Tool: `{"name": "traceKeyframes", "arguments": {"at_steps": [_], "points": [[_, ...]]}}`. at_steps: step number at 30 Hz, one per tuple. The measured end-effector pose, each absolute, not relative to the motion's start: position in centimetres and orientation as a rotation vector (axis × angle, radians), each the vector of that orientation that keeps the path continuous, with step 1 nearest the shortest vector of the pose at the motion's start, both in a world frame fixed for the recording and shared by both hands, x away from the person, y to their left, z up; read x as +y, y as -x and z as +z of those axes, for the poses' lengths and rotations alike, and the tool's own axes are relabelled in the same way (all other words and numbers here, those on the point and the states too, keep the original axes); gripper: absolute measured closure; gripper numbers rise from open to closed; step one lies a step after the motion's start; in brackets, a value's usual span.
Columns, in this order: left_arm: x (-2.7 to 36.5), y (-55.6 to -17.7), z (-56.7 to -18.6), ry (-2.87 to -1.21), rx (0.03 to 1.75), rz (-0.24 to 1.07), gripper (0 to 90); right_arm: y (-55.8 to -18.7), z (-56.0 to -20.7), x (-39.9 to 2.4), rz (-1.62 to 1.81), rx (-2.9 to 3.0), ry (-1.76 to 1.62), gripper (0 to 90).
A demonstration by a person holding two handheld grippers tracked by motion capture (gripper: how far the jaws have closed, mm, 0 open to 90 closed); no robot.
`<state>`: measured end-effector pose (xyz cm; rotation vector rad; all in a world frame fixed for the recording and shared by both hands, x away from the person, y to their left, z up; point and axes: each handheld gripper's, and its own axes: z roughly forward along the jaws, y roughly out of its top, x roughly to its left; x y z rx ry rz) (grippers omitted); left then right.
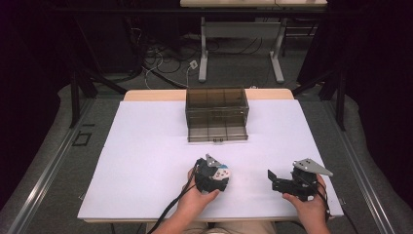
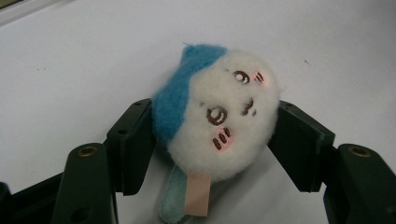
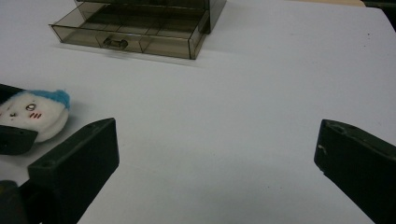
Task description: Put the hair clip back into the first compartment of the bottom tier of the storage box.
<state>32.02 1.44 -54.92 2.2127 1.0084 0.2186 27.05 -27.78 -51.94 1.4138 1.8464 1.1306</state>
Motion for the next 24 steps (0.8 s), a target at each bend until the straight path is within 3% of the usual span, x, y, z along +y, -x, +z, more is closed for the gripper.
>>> {"name": "traceKeyframes", "arguments": {"at_steps": [24], "points": [[2.0, -32.8, -53.3, -2.199, 1.018, 0.223, 35.1, -27.1, -52.1, -27.7, 1.136, 1.822, -1.41, 0.0]]}}
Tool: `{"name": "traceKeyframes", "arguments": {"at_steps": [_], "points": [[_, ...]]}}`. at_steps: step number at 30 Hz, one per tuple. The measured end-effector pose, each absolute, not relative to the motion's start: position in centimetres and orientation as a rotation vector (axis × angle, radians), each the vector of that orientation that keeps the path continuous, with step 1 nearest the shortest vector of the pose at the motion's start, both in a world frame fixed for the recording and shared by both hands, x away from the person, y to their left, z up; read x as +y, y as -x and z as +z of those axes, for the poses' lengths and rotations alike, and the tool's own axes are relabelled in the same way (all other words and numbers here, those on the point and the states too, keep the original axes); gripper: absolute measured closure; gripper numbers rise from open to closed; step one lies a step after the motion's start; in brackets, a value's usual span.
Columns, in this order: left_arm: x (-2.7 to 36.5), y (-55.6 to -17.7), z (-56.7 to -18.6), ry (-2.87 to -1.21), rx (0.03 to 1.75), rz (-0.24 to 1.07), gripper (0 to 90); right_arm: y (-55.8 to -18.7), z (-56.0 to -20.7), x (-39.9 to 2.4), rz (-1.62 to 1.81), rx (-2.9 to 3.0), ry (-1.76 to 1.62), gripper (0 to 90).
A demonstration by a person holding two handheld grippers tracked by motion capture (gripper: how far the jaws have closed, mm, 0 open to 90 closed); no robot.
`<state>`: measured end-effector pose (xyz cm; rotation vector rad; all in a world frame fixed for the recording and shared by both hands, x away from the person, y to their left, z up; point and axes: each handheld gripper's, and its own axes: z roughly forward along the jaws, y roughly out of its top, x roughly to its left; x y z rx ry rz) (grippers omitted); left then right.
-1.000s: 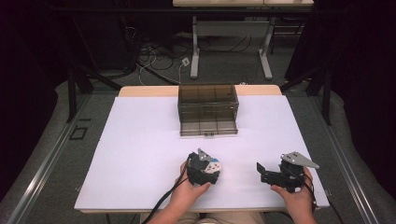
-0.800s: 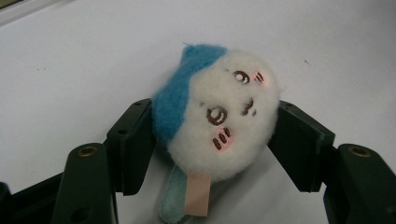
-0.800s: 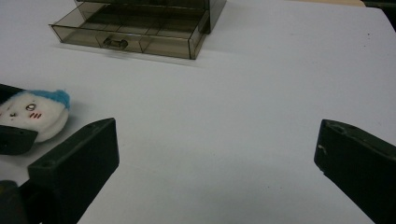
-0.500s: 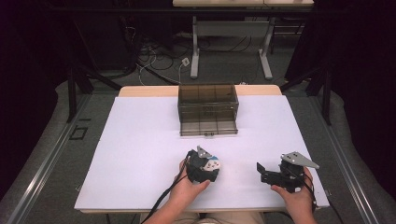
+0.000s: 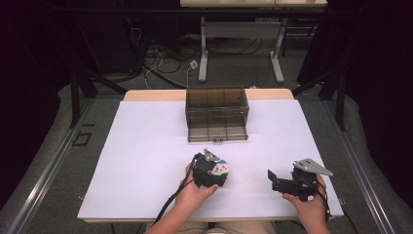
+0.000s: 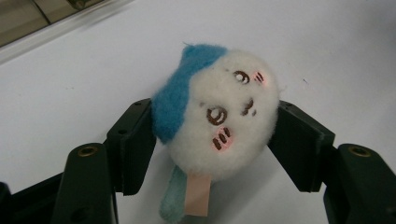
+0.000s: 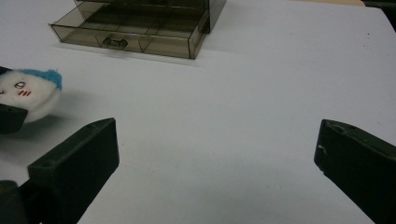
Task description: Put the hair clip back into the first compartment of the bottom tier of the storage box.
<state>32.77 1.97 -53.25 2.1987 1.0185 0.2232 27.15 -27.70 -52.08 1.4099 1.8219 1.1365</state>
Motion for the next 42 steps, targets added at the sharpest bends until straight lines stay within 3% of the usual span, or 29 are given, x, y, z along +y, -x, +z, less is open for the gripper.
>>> {"name": "traceKeyframes", "arguments": {"at_steps": [42], "points": [[3.2, -35.6, -48.9, -2.165, 1.04, 0.252, 35.3, -27.1, -52.1, -27.8, 1.124, 1.848, -1.419, 0.0]]}}
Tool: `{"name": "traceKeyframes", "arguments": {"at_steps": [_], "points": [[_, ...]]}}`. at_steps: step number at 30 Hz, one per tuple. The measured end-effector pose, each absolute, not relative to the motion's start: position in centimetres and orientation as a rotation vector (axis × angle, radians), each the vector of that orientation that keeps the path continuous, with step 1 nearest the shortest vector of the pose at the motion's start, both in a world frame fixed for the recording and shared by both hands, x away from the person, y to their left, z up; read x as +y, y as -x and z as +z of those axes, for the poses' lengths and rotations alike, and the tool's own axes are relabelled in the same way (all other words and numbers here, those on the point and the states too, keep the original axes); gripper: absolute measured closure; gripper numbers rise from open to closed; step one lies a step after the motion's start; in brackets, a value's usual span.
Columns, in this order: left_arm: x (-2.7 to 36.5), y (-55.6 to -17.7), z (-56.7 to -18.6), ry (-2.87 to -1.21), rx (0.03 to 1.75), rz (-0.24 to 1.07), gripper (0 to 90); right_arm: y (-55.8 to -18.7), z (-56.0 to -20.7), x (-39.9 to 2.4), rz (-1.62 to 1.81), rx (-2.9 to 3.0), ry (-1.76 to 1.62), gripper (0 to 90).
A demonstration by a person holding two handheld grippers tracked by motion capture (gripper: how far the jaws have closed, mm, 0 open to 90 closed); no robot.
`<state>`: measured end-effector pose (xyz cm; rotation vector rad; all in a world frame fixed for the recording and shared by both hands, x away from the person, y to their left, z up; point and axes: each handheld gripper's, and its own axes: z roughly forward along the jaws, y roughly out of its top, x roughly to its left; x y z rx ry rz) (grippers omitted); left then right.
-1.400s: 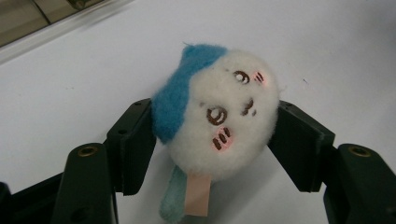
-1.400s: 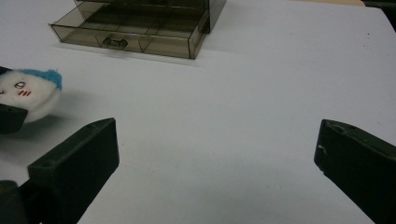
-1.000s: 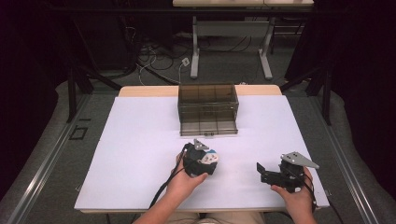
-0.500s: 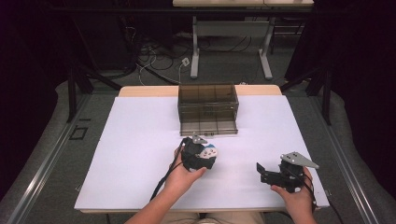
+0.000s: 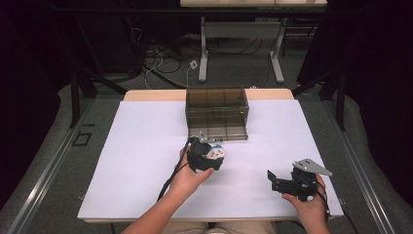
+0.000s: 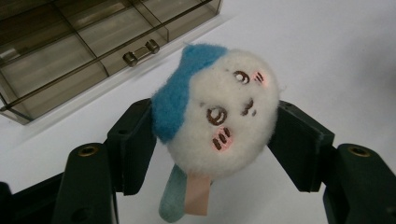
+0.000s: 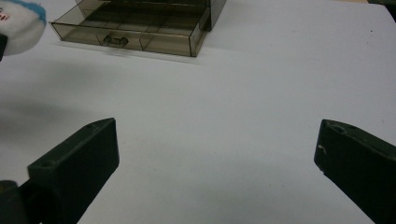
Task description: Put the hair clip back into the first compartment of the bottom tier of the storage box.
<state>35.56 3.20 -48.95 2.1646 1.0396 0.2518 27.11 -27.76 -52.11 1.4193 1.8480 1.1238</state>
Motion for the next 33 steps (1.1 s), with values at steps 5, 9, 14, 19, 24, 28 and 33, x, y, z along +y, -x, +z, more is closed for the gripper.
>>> {"name": "traceKeyframes", "arguments": {"at_steps": [5, 9, 14, 19, 24, 28, 33], "points": [[3.3, -36.0, -48.4, -2.166, 1.045, 0.261, 35.3, -27.1, -52.1, -27.7, 1.126, 1.848, -1.421, 0.0], [3.4, -36.3, -47.9, -2.166, 1.045, 0.271, 35.4, -27.1, -52.2, -27.8, 1.132, 1.847, -1.424, 0.0], [3.5, -36.8, -47.2, -2.162, 1.047, 0.276, 35.4, -27.1, -52.2, -27.8, 1.132, 1.848, -1.428, 0.0], [3.6, -37.4, -46.7, -2.159, 1.05, 0.282, 35.4, -27.2, -52.2, -27.8, 1.13, 1.851, -1.43, 0.0], [3.6, -37.8, -46.4, -2.157, 1.057, 0.282, 35.4, -27.2, -52.3, -27.8, 1.131, 1.846, -1.429, 0.0], [3.7, -38.4, -46.1, -2.173, 1.05, 0.296, 35.4, -27.2, -52.3, -27.8, 1.131, 1.848, -1.426, 0.0], [3.7, -38.9, -45.9, -2.165, 1.063, 0.298, 35.4, -27.2, -52.3, -27.8, 1.131, 1.848, -1.426, 0.0]]}}
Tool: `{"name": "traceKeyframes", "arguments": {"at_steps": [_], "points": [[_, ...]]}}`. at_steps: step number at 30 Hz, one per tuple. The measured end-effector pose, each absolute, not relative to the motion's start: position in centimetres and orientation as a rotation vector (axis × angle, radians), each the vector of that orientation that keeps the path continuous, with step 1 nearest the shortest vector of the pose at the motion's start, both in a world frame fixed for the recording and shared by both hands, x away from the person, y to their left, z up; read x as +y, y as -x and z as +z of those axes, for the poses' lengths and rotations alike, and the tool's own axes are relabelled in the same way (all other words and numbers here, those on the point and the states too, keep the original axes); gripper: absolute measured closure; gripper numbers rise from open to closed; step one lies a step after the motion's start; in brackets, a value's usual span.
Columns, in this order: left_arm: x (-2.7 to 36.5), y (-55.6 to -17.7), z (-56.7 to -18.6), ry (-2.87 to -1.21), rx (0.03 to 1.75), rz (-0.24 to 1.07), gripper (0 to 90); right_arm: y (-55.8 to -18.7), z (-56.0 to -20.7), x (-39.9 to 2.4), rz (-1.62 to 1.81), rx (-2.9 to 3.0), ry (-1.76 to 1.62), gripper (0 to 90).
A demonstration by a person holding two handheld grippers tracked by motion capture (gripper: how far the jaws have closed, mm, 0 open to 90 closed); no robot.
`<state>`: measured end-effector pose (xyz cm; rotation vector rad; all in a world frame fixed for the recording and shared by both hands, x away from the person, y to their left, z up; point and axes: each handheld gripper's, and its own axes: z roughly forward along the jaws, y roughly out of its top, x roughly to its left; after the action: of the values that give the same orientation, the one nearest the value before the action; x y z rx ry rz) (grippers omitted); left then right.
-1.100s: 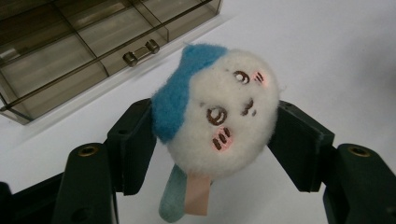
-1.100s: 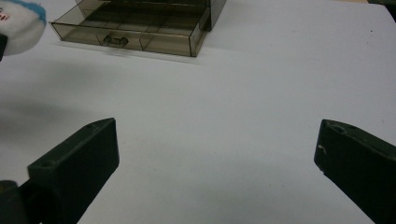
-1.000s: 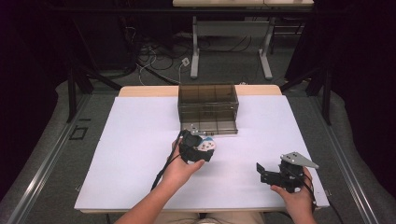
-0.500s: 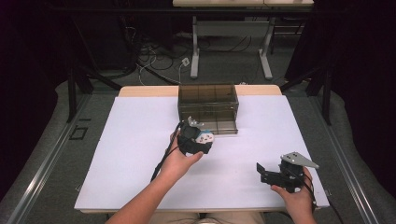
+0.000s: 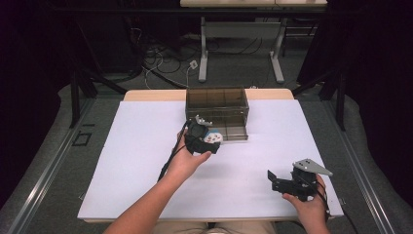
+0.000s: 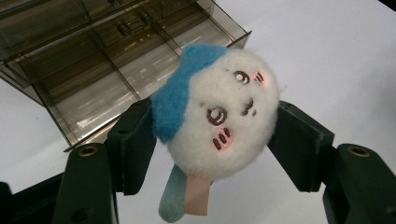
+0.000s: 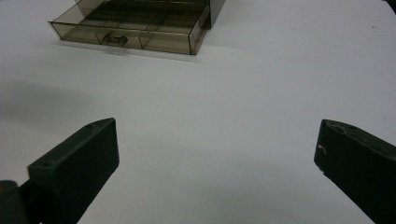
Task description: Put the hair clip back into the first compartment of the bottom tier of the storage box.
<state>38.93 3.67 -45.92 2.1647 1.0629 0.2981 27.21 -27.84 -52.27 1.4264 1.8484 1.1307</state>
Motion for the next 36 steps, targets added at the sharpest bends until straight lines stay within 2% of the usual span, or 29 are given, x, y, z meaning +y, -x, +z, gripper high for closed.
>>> {"name": "traceKeyframes", "arguments": {"at_steps": [36], "points": [[4.5, -42.6, -46.1, -2.136, 1.159, 0.342, 35.4, -27.2, -52.3, -27.8, 1.128, 1.861, -1.423, 0.0]]}}
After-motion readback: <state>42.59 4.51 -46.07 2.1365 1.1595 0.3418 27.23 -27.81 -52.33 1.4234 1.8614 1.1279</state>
